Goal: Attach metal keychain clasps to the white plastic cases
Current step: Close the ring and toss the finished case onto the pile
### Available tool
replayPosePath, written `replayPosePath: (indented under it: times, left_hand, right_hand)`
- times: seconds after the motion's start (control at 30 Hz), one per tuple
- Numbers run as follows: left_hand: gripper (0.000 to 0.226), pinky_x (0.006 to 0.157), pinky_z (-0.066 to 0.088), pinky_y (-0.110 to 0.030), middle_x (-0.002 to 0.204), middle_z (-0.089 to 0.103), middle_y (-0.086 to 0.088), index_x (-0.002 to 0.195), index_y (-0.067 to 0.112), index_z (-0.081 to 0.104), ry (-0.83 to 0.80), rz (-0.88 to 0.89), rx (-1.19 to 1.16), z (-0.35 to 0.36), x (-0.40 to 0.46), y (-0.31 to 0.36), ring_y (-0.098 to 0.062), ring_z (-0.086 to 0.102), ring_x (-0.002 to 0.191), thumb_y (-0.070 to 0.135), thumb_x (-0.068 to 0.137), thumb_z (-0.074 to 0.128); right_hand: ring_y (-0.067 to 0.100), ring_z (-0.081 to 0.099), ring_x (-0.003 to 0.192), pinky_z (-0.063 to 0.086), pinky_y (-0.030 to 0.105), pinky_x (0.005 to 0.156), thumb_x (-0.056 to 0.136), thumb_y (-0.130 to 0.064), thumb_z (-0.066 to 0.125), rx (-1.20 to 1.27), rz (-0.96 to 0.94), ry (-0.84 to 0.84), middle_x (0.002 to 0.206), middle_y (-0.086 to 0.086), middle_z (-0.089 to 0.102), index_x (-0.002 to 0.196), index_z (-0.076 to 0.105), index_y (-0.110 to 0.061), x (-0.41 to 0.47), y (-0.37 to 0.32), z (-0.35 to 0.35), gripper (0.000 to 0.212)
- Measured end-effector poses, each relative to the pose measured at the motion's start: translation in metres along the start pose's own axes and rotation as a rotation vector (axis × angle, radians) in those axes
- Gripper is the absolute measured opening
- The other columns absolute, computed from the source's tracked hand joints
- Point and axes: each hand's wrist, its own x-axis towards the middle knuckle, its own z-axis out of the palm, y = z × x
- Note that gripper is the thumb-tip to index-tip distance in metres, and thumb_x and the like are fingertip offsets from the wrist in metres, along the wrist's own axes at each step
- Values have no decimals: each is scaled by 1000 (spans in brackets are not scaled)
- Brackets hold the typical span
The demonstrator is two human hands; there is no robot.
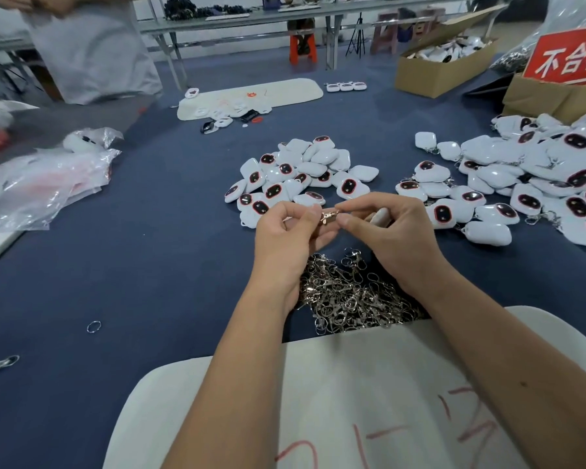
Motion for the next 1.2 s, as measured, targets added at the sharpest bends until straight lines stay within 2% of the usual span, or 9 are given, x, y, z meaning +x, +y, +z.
replayPosePath:
  times: [0.13,0.27,0.43,0.57,0.73,0.9,0.97,1.03,1.2]
  left_hand:
    - [14,86,63,-36,96,76,-24,88,4,56,1,19,34,-1,-1,1,-23,77,79,3,101,61]
    - [13,76,63,-34,81,73,-20,95,1,61,-32,108,162,-2,-2,0,-20,71,69,4,93,73]
    - [4,67,58,-25,77,73,-13,95,2,66,-105,119,166,-4,-2,1,-17,68,68,-2,95,68]
    - [9,67,54,-21,72,73,-4,89,7,70,31,172,141,-8,1,2,-11,68,68,-1,92,72]
    - [15,63,50,-13,71,76,3,84,13,72,103,181,111,-10,3,1,-2,68,66,0,85,79]
    - [17,71,56,-20,80,79,-9,88,9,72,56,199,123,-7,3,-2,-13,75,73,-5,83,80]
    - [20,76,59,-25,82,79,-11,88,10,71,35,215,147,-6,3,-3,-19,77,79,-8,83,78]
    - [23,80,61,-29,81,79,-9,86,12,71,33,229,186,-6,3,-4,-20,78,80,-10,81,78]
    - [24,83,62,-34,81,79,-9,84,13,71,21,238,239,-7,6,-7,-23,78,81,-9,79,79]
  right_hand:
    - [27,32,57,28,28,52,88,-13,80,-23,-8,29,56,11,49,86,82,-22,1,4,0,9]
    - [26,52,62,43,34,63,88,-13,79,-17,-19,-24,68,23,69,84,80,-18,-3,-1,3,6]
    - [25,59,69,47,29,70,99,-1,58,556,305,-36,77,13,63,94,70,-8,-2,-10,14,15]
    - [19,57,71,49,28,72,94,9,30,904,438,-122,81,10,64,92,56,-6,2,-17,17,30]
    - [14,49,65,42,26,62,92,9,35,722,242,-159,81,7,62,91,59,-9,8,-24,-2,30]
    - [9,49,59,39,22,56,102,-8,61,153,88,-82,79,3,70,99,72,-11,6,-8,-6,12]
    - [9,62,65,49,19,63,96,-7,71,16,5,-104,80,2,75,97,75,-11,3,-2,-2,5]
    - [21,70,75,58,30,75,93,-7,75,-61,-43,-107,83,3,77,95,76,-12,1,4,0,6]
    - [28,69,77,56,39,79,92,-7,75,-76,-70,-107,83,1,77,92,75,-14,2,6,1,7]
